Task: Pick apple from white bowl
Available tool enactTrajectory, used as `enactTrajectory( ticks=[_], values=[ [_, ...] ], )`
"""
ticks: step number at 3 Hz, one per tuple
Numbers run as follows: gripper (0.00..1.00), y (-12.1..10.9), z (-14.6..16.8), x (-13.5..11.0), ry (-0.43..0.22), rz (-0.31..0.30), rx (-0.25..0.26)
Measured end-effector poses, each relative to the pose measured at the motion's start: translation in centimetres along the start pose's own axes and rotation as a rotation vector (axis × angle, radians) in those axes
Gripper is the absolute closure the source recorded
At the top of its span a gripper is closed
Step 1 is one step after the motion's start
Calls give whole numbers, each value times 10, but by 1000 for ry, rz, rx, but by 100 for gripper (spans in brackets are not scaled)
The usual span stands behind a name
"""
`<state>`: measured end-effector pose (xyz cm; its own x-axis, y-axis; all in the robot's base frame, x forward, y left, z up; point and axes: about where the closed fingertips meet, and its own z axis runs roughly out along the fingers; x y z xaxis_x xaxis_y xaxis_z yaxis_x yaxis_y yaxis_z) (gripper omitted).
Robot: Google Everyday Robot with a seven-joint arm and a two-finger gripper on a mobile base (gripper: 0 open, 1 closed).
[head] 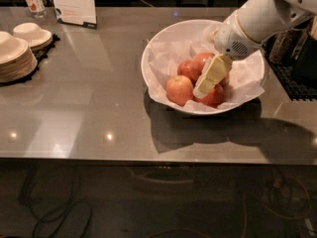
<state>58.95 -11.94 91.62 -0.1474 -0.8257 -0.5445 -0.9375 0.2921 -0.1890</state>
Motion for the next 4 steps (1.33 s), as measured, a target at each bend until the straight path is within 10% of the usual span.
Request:
enactTrajectory(
  ticks=[1, 4],
  values=[
    [0, 1, 23, 7, 23, 13, -29],
    [64, 1, 24, 7, 24, 14, -31]
  ],
)
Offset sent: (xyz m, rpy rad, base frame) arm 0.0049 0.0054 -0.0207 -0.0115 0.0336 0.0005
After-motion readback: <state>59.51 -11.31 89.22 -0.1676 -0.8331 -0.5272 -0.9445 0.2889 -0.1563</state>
